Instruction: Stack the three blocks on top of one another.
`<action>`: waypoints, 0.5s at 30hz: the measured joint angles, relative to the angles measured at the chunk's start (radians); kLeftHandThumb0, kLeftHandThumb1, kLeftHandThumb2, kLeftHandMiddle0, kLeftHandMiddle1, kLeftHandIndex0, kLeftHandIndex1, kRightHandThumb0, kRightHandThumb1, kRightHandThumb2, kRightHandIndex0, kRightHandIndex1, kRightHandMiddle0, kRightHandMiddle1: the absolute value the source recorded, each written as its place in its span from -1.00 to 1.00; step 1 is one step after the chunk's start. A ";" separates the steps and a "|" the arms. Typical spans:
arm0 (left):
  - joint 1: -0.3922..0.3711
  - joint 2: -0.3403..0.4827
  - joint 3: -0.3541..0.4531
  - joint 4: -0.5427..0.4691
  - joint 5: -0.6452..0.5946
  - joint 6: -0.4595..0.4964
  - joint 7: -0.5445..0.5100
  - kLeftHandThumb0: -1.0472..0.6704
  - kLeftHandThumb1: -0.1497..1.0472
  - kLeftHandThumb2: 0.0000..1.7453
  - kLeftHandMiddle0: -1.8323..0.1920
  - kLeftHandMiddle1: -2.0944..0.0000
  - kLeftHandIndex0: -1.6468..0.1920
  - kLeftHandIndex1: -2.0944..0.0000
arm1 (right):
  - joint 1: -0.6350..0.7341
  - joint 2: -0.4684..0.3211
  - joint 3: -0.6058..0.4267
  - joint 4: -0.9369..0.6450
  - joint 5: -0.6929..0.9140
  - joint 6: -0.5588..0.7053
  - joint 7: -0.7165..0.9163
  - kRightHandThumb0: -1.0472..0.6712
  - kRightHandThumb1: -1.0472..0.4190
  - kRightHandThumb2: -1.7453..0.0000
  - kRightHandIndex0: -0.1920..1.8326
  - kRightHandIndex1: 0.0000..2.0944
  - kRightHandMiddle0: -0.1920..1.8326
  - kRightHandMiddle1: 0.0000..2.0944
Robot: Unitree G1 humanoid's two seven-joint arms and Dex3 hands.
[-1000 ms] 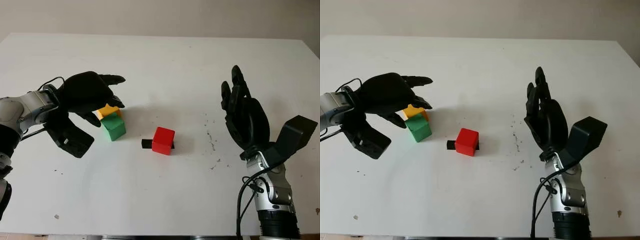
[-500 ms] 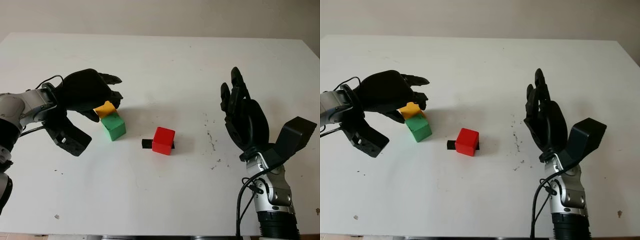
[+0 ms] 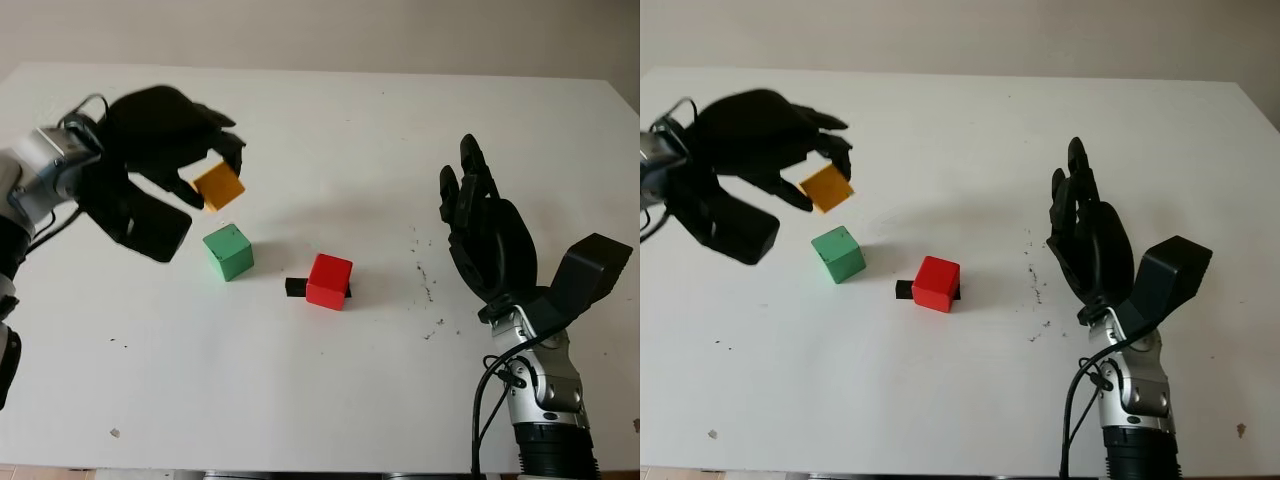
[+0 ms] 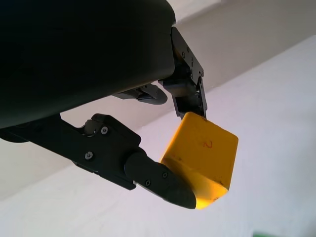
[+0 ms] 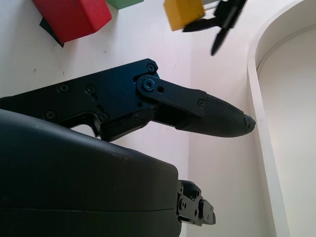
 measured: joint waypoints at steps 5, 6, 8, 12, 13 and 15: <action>-0.024 -0.022 0.031 -0.061 -0.091 0.019 -0.124 -0.24 0.79 -0.94 0.44 0.95 0.14 0.00 | 0.000 0.013 0.000 0.000 0.001 0.000 -0.002 -0.60 -1.00 0.18 -1.00 -1.00 -1.00 -1.00; -0.029 -0.026 0.036 -0.062 -0.105 0.012 -0.135 -0.23 0.78 -0.94 0.43 0.94 0.13 0.01 | 0.000 0.014 0.000 0.000 0.001 0.000 -0.003 -0.61 -1.00 0.19 -1.00 -1.00 -1.00 -1.00; -0.038 -0.036 0.052 -0.064 -0.155 0.011 -0.174 -0.21 0.80 -0.94 0.44 0.95 0.16 -0.01 | 0.000 0.016 0.000 0.000 0.000 0.000 -0.010 -0.62 -1.00 0.19 -1.00 -1.00 -1.00 -1.00; -0.030 -0.086 0.106 -0.106 -0.356 0.094 -0.332 -0.21 0.86 -0.94 0.48 0.96 0.28 -0.24 | 0.000 0.024 0.002 0.000 -0.004 0.000 -0.023 -0.62 -1.00 0.20 -1.00 -1.00 -1.00 -1.00; -0.020 -0.100 0.120 -0.124 -0.410 0.126 -0.373 -0.22 0.86 -0.94 0.48 0.95 0.29 -0.26 | 0.000 0.026 0.004 0.000 -0.005 0.000 -0.025 -0.62 -1.00 0.20 -1.00 -1.00 -1.00 -1.00; 0.015 -0.130 0.146 -0.178 -0.501 0.206 -0.447 -0.24 0.86 -0.94 0.48 0.95 0.28 -0.28 | 0.000 0.033 0.006 0.000 -0.007 0.000 -0.031 -0.61 -1.00 0.21 -1.00 -1.00 -1.00 -1.00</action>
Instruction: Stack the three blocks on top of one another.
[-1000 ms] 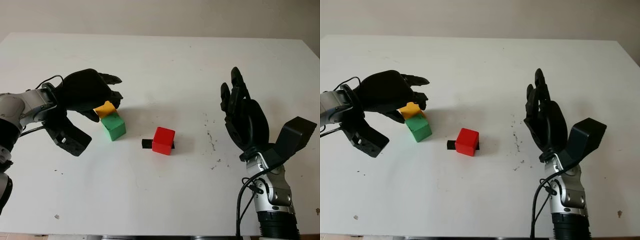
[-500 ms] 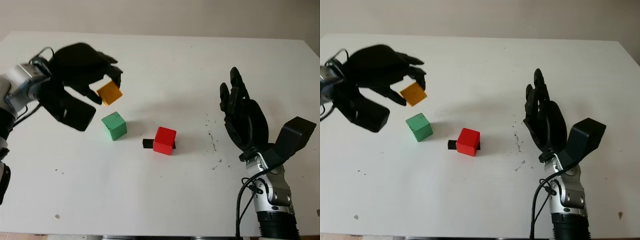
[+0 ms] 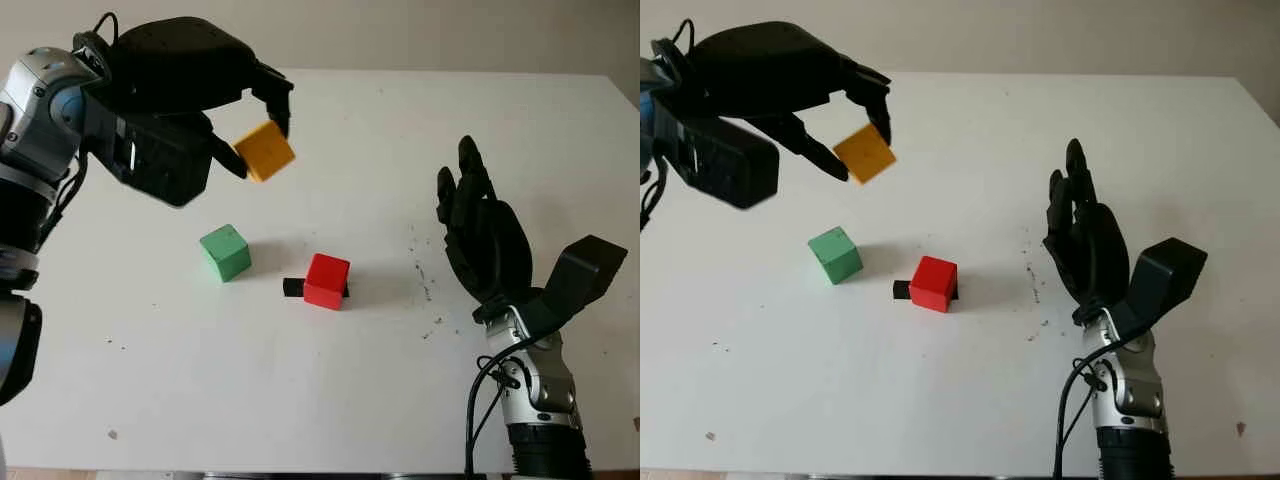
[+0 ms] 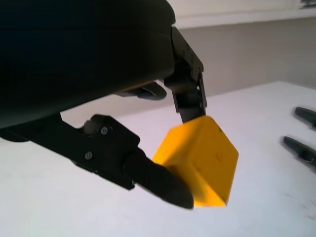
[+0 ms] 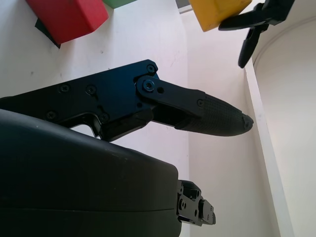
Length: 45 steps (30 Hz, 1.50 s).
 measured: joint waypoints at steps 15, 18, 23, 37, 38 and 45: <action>0.358 -0.117 0.078 -0.356 -0.236 0.452 -0.083 -0.31 0.85 -0.94 0.54 0.97 0.34 -0.41 | 0.006 0.009 0.009 -0.005 0.000 0.014 -0.017 -0.58 -1.00 0.26 -1.00 -1.00 -1.00 -1.00; 0.432 -0.118 0.087 -0.418 -0.235 0.487 -0.060 -0.28 0.86 -0.94 0.56 0.98 0.38 -0.39 | 0.008 0.009 0.011 -0.008 0.000 0.019 -0.018 -0.58 -1.00 0.26 -1.00 -1.00 -1.00 -1.00; 0.494 -0.124 0.104 -0.493 -0.234 0.555 -0.015 -0.22 0.89 -0.93 0.61 0.98 0.40 -0.39 | 0.010 0.009 0.015 -0.009 -0.001 0.020 -0.016 -0.59 -1.00 0.27 -1.00 -1.00 -1.00 -1.00; 0.521 -0.151 0.119 -0.508 -0.217 0.531 0.024 -0.22 0.89 -0.94 0.58 0.94 0.41 -0.40 | 0.014 0.011 0.015 -0.009 -0.002 0.019 -0.012 -0.58 -1.00 0.29 -1.00 -1.00 -1.00 -1.00; 0.519 -0.157 0.122 -0.507 -0.224 0.531 0.026 -0.22 0.88 -0.94 0.58 0.94 0.41 -0.40 | 0.014 0.011 0.015 -0.009 -0.002 0.019 -0.014 -0.58 -1.00 0.29 -1.00 -1.00 -1.00 -1.00; 0.509 -0.210 0.134 -0.483 -0.267 0.589 0.038 -0.27 0.88 -0.94 0.58 0.94 0.38 -0.40 | 0.015 0.018 0.017 -0.009 -0.006 0.019 -0.018 -0.58 -1.00 0.29 -1.00 -1.00 -1.00 -1.00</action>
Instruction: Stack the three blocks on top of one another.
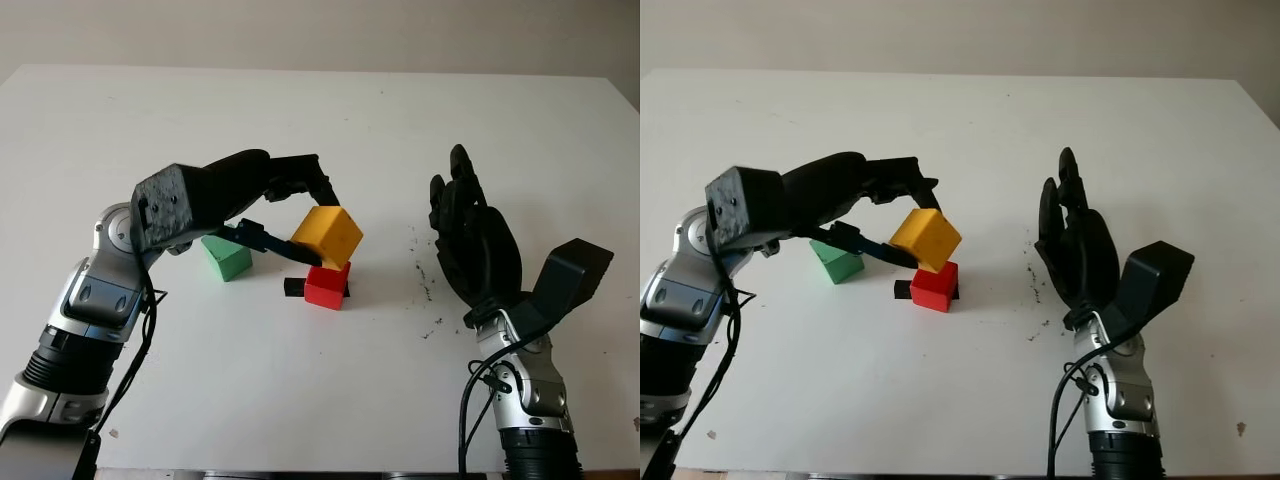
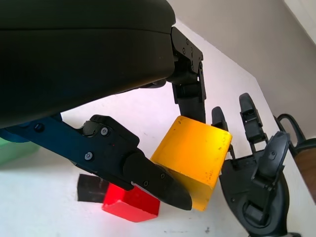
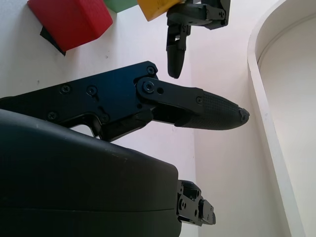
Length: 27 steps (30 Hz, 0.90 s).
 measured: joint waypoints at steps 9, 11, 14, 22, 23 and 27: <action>0.000 -0.013 -0.018 0.034 0.066 -0.070 0.021 -0.23 0.89 -0.94 0.59 0.95 0.42 -0.42 | 0.005 0.000 0.000 0.000 0.000 0.000 0.007 -0.57 -1.00 0.28 -1.00 -1.00 -1.00 -1.00; -0.001 -0.009 -0.025 0.039 0.100 -0.092 0.025 -0.21 0.89 -0.94 0.59 0.95 0.44 -0.42 | 0.006 0.000 -0.002 0.000 0.000 0.000 0.009 -0.56 -1.00 0.28 -1.00 -1.00 -1.00 -1.00; -0.016 0.009 -0.044 0.039 0.153 -0.098 0.025 -0.18 0.88 -0.94 0.58 0.95 0.45 -0.42 | 0.006 0.000 -0.002 0.000 0.000 0.000 0.008 -0.56 -1.00 0.29 -1.00 -1.00 -1.00 -1.00; -0.041 0.043 -0.063 -0.001 0.214 -0.068 -0.010 -0.16 0.84 -0.94 0.56 0.94 0.38 -0.37 | 0.006 0.003 0.000 0.000 -0.002 0.000 0.000 -0.57 -1.00 0.31 -1.00 -1.00 -1.00 -1.00; -0.043 0.049 -0.063 -0.008 0.219 -0.064 -0.017 -0.16 0.84 -0.94 0.56 0.94 0.37 -0.37 | 0.007 0.003 0.000 0.000 -0.003 0.000 -0.001 -0.57 -1.00 0.30 -1.00 -1.00 -1.00 -1.00; -0.046 0.063 -0.064 -0.020 0.235 -0.041 -0.031 -0.16 0.84 -0.94 0.56 0.94 0.40 -0.42 | 0.013 0.003 0.003 0.000 -0.019 0.000 -0.007 -0.55 -1.00 0.28 -1.00 -1.00 -1.00 -1.00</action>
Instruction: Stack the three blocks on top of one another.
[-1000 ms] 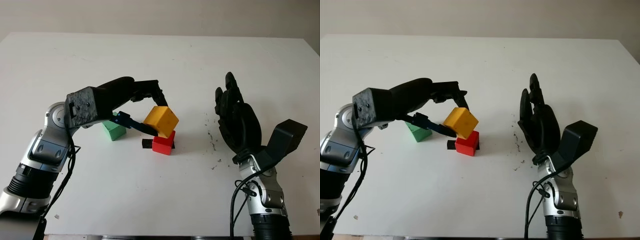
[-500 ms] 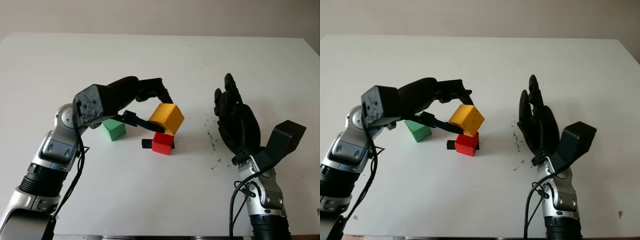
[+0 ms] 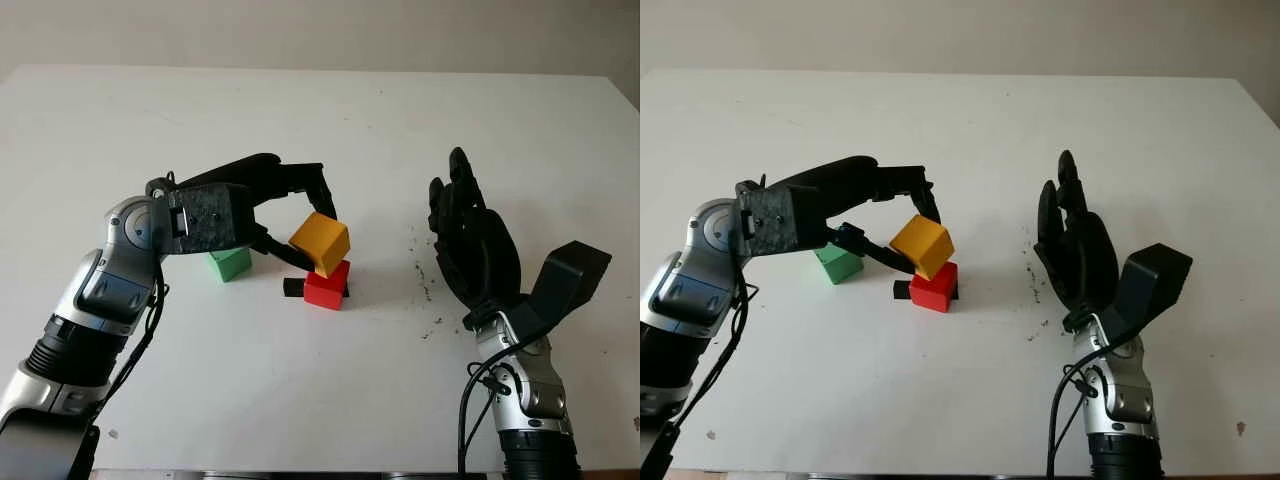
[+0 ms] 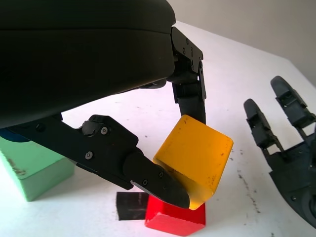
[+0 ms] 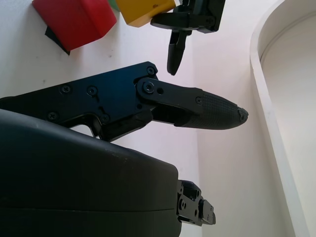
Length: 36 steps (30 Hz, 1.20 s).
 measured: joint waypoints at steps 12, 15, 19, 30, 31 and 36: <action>0.000 -0.013 -0.006 -0.045 -0.003 0.160 -0.027 -0.16 0.85 -0.94 0.53 0.94 0.41 -0.50 | 0.011 0.000 0.011 -0.014 -0.027 -0.004 -0.014 -0.56 -1.00 0.31 -1.00 -1.00 -1.00 -1.00; 0.001 -0.021 -0.006 -0.059 -0.006 0.194 -0.020 -0.17 0.86 -0.93 0.54 0.94 0.43 -0.50 | 0.011 0.000 0.013 -0.014 -0.035 -0.006 -0.017 -0.56 -1.00 0.31 -1.00 -1.00 -1.00 -1.00; 0.015 -0.042 -0.006 -0.068 -0.018 0.230 0.004 -0.17 0.86 -0.94 0.55 0.95 0.44 -0.51 | 0.012 0.001 0.013 -0.015 -0.037 -0.009 -0.017 -0.57 -1.00 0.31 -1.00 -1.00 -1.00 -1.00; 0.038 -0.067 -0.017 -0.136 -0.023 0.343 0.047 -0.18 0.90 -0.93 0.57 0.96 0.49 -0.50 | 0.021 0.004 0.013 -0.019 -0.032 -0.009 -0.015 -0.56 -1.00 0.31 -1.00 -1.00 -1.00 -1.00; 0.041 -0.067 -0.020 -0.144 -0.019 0.351 0.047 -0.17 0.90 -0.93 0.58 0.96 0.49 -0.50 | 0.021 0.004 0.013 -0.020 -0.032 -0.009 -0.015 -0.56 -1.00 0.31 -1.00 -1.00 -1.00 -1.00; 0.058 -0.061 -0.030 -0.172 -0.002 0.375 0.047 -0.15 0.90 -0.94 0.58 0.96 0.52 -0.52 | 0.023 0.004 0.013 -0.020 -0.035 -0.018 -0.014 -0.56 -1.00 0.30 -1.00 -1.00 -1.00 -1.00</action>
